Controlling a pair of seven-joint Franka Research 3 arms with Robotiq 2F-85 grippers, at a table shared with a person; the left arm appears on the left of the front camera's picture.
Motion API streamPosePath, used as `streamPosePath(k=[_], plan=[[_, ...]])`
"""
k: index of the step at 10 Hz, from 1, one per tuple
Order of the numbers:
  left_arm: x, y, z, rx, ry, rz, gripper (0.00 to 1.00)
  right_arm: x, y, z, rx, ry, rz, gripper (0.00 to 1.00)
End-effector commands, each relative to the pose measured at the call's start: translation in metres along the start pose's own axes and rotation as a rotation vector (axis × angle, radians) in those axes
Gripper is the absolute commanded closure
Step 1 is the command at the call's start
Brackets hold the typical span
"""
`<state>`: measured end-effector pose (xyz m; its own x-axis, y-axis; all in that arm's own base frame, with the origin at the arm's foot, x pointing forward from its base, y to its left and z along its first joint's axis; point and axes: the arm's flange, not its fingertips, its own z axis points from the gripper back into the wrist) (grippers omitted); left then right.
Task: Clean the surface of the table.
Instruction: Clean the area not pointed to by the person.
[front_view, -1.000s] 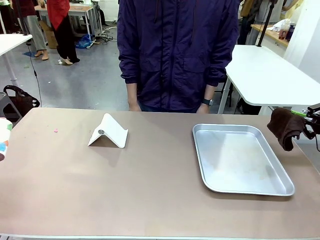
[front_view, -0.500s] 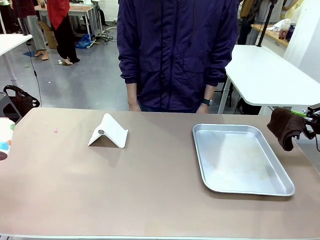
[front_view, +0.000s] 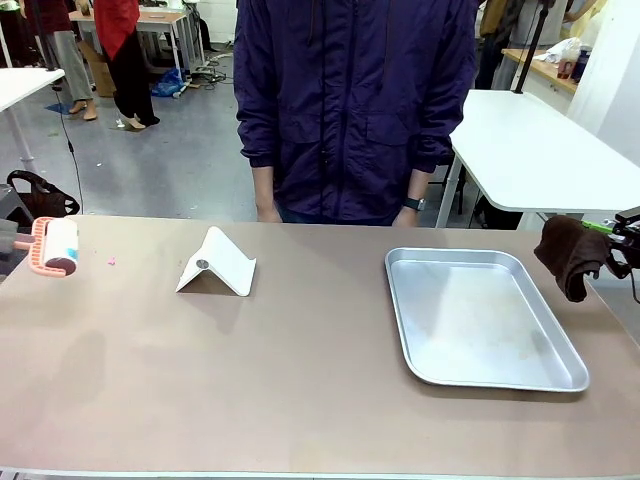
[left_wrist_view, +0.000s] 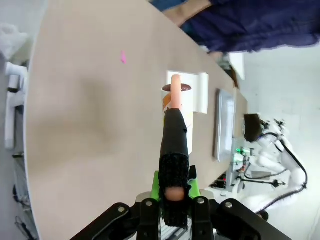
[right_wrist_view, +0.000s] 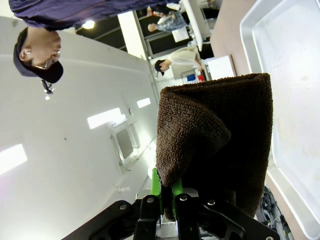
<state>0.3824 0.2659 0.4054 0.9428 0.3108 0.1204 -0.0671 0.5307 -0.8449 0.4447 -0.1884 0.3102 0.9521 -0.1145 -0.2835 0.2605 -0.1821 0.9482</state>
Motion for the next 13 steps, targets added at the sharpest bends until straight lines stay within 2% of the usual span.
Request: streamPosePath(k=[1, 3, 7, 9, 13], plan=[[0.025, 0.003, -0.001, 0.037, 0.003, 0.06, 0.77, 0.0, 0.007, -0.001, 0.006, 0.015, -0.011, 0.91], [0.053, 0.017, -0.008, 0.102, 0.059, 0.064, 0.77, 0.0, 0.007, -0.001, 0.006, 0.015, -0.011, 0.91], [0.08, 0.043, -0.025, 0.221, -0.006, 0.062, 0.77, 0.0, 0.007, -0.001, 0.006, 0.015, -0.011, 0.91], [0.09, 0.051, -0.031, 0.235, -0.035, 0.058, 0.77, 0.0, 0.007, -0.001, 0.006, 0.015, -0.011, 0.91], [0.106, 0.061, -0.05, 0.228, 0.04, 0.114, 0.77, 0.0, 0.007, -0.001, 0.006, 0.015, -0.011, 0.91]])
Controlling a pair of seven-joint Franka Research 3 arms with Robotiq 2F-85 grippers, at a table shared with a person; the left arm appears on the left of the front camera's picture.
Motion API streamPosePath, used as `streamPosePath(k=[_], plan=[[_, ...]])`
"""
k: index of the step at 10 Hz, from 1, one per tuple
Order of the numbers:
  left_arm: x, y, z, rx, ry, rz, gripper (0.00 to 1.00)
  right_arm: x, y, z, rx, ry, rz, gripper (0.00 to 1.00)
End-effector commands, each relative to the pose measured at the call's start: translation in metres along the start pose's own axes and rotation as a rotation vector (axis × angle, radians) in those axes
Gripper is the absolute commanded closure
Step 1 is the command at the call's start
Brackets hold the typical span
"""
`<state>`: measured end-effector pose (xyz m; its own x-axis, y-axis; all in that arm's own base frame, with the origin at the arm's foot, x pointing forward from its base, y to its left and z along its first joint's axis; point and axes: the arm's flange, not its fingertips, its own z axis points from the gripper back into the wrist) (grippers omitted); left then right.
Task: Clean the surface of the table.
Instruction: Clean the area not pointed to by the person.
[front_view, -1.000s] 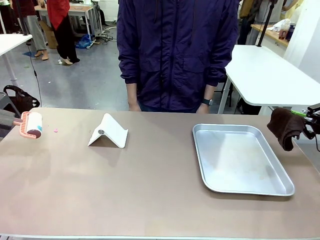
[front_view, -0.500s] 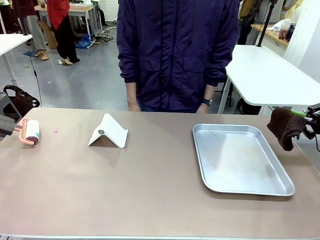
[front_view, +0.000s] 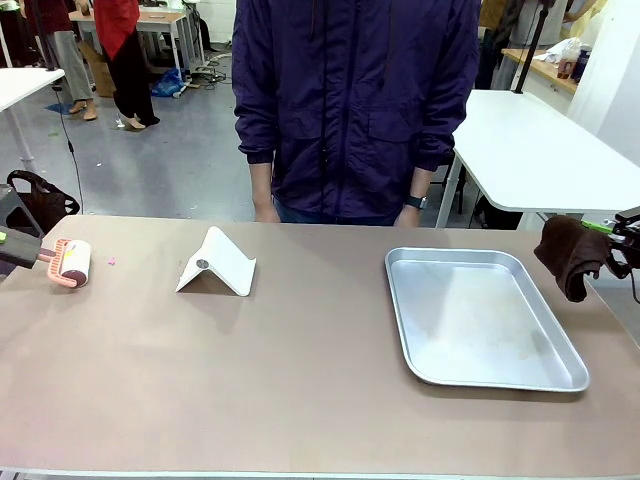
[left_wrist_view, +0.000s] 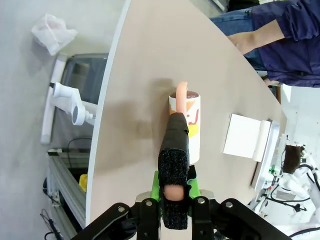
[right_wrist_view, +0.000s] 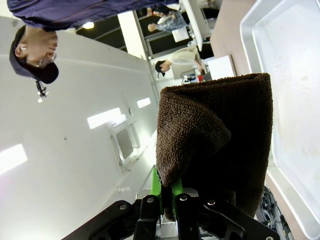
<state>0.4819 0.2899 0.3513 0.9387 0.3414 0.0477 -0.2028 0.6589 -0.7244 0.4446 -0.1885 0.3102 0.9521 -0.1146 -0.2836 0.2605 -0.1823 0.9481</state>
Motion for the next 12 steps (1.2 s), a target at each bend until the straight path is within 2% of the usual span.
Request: streamPosePath(k=[1, 4, 6, 7, 8, 10, 12], plan=[[0.019, 0.004, -0.02, 0.031, 0.031, 0.052, 0.77, 0.0, 0.007, -0.001, 0.006, 0.015, -0.011, 0.91], [0.037, -0.014, -0.058, 0.039, 0.058, 0.05, 0.77, 0.0, 0.007, -0.001, 0.006, 0.015, -0.011, 0.91], [0.042, -0.022, -0.068, 0.0, 0.058, 0.043, 0.77, 0.0, 0.007, -0.001, 0.006, 0.015, -0.011, 0.91], [0.039, -0.03, -0.068, -0.06, 0.065, 0.012, 0.77, 0.0, 0.007, -0.001, 0.006, 0.015, -0.011, 0.91], [0.035, -0.037, -0.061, -0.079, 0.016, -0.057, 0.77, 0.0, 0.007, -0.001, 0.006, 0.015, -0.011, 0.91], [0.013, -0.054, -0.04, -0.209, 0.0, -0.166, 0.77, 0.0, 0.007, -0.001, 0.006, 0.015, -0.011, 0.91], [-0.032, -0.076, -0.007, -0.298, -0.056, -0.286, 0.77, 0.0, 0.007, -0.001, 0.006, 0.015, -0.011, 0.91]])
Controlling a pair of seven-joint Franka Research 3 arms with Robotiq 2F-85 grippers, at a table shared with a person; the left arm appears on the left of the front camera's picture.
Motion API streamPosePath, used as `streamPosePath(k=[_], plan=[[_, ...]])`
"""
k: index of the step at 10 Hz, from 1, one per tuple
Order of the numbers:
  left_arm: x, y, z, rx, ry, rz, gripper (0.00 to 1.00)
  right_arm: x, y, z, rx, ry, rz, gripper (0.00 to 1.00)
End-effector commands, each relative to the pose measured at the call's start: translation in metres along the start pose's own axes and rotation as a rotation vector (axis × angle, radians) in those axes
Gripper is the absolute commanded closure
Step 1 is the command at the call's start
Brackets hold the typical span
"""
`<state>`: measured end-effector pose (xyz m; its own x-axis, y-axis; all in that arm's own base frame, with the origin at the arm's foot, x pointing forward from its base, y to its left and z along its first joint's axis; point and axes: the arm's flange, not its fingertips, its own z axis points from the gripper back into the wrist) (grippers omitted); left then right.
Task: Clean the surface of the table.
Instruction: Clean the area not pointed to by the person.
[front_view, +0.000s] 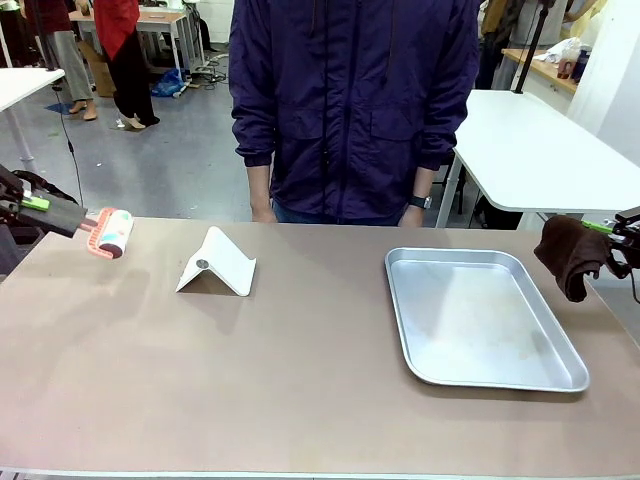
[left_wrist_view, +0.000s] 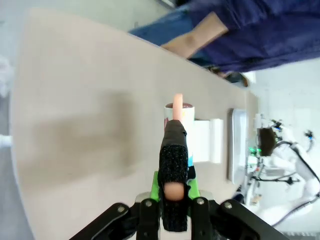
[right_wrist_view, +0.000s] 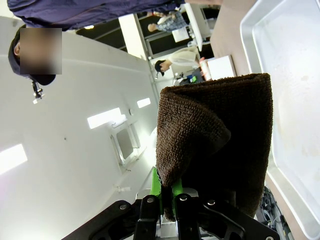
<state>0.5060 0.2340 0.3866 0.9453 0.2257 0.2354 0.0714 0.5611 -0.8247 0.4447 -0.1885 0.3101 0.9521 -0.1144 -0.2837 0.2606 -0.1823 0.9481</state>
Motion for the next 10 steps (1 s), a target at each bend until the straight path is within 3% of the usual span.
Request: streamPosePath(k=[1, 4, 7, 10], plan=[[-0.055, -0.034, 0.026, -0.121, -0.043, -0.074, 0.77, 0.0, 0.007, -0.001, 0.006, 0.015, -0.011, 0.91], [-0.145, -0.055, 0.065, -0.264, -0.032, 0.007, 0.77, 0.0, 0.007, -0.001, 0.006, 0.015, -0.011, 0.91], [-0.231, -0.047, 0.094, -0.329, -0.071, -0.033, 0.77, 0.0, 0.007, -0.001, 0.006, 0.015, -0.011, 0.91], [-0.249, -0.016, 0.103, -0.368, -0.035, 0.008, 0.77, 0.0, 0.007, -0.001, 0.006, 0.015, -0.011, 0.91]])
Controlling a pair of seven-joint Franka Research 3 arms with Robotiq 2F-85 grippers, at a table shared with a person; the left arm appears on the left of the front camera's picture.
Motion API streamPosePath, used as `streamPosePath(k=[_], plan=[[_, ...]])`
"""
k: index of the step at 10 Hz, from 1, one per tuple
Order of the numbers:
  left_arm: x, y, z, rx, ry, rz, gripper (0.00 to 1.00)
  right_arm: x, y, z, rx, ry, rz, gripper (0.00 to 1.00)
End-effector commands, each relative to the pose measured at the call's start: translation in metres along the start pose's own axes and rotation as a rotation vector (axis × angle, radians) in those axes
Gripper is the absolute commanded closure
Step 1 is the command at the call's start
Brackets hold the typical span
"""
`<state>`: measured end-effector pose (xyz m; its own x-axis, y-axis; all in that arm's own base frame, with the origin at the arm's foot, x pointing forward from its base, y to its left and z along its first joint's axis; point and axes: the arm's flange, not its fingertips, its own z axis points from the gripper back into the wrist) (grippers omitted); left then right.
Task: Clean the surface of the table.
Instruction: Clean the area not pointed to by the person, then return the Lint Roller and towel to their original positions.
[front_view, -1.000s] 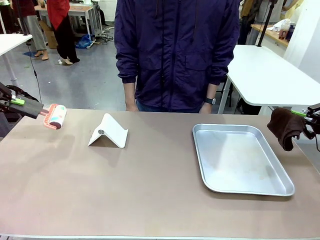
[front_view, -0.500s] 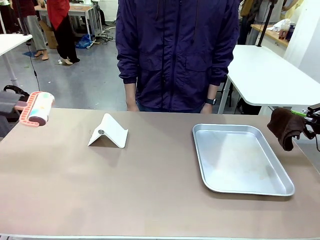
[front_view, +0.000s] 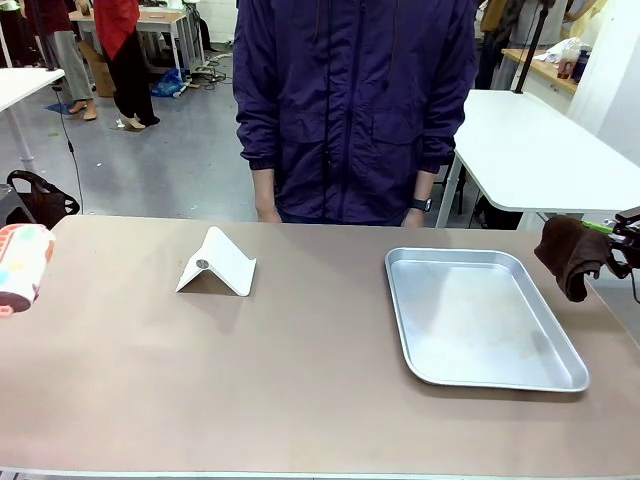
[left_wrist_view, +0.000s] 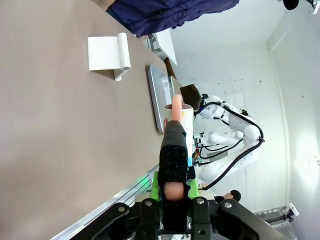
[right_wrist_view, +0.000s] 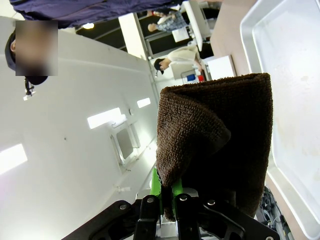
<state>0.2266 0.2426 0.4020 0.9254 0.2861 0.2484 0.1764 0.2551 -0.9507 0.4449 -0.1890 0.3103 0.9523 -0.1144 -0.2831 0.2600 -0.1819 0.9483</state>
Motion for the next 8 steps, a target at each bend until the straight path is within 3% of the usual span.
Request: streamPosePath(k=[1, 8], plan=[[0.0048, -0.0071, -0.0044, 0.004, 0.001, -0.013, 0.77, 0.0001, 0.0072, -0.0011, 0.006, 0.015, -0.011, 0.91], [0.0048, -0.0071, -0.0044, 0.004, 0.001, -0.013, 0.77, 0.0001, 0.0072, -0.0011, 0.006, 0.015, -0.011, 0.91]])
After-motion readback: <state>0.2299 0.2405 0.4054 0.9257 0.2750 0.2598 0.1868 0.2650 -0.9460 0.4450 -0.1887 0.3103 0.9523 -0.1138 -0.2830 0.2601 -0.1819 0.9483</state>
